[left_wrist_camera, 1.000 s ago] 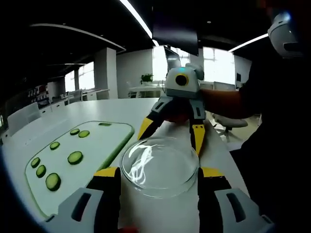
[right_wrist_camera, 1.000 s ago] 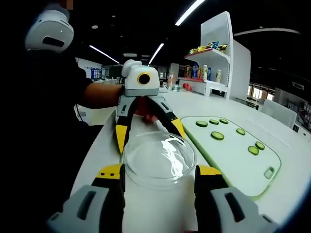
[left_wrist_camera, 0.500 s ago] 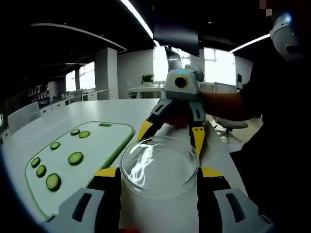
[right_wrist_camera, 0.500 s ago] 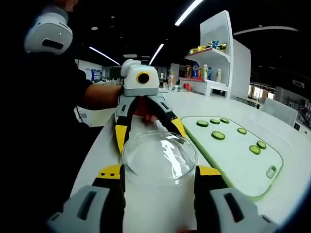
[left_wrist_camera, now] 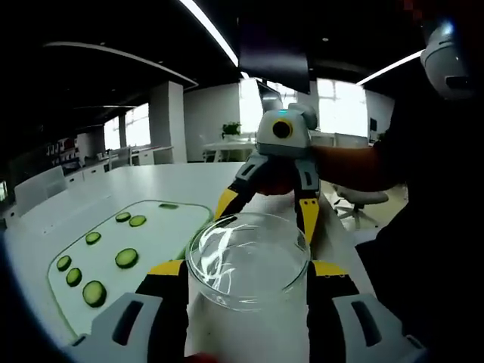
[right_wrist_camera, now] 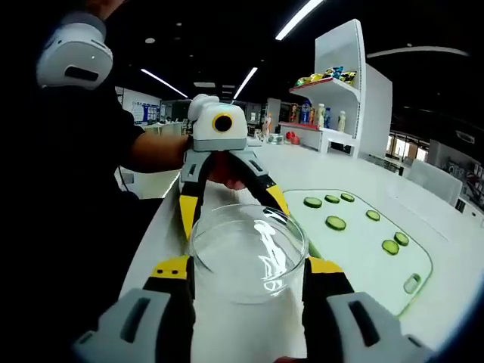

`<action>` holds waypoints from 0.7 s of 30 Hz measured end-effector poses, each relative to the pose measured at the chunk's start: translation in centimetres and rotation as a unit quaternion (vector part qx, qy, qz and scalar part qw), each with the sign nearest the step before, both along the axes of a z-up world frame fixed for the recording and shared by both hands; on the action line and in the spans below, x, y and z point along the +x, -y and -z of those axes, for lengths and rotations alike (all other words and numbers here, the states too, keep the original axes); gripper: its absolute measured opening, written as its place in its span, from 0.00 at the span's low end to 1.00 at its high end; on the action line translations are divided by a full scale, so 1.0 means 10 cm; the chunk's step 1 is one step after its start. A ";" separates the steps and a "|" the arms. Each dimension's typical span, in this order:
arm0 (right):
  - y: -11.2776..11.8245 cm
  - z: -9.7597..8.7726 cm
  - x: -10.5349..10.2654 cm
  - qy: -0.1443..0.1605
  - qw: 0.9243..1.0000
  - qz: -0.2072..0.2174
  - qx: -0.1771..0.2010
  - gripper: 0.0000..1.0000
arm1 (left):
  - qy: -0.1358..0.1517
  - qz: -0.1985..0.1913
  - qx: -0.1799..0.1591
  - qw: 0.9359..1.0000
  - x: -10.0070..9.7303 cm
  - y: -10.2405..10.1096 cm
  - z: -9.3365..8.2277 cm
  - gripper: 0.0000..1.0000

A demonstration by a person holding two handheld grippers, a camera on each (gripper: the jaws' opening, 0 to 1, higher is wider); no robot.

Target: Open the petri dish lid, add cucumber slices into the petri dish, and close the lid

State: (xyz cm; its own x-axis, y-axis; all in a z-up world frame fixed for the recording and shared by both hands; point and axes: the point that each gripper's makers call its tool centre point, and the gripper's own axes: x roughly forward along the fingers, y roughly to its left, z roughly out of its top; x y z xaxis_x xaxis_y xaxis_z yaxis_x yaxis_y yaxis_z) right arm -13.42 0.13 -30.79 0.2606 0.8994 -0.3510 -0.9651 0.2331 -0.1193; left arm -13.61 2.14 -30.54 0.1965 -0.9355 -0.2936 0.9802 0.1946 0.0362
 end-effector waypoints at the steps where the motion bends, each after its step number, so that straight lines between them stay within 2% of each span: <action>1: -0.02 -0.01 0.01 0.002 1.000 -0.001 -0.001 0.57 | 0.001 -0.001 -0.001 1.000 0.01 -0.01 -0.01 0.62; 10: -0.25 -0.07 0.06 0.007 1.000 -0.015 -0.006 0.57 | 0.008 -0.017 -0.004 1.000 0.04 -0.24 -0.08 0.62; 21: -0.62 -0.07 0.10 0.007 0.999 -0.044 -0.014 0.57 | 0.008 -0.044 -0.004 0.999 0.07 -0.60 -0.07 0.62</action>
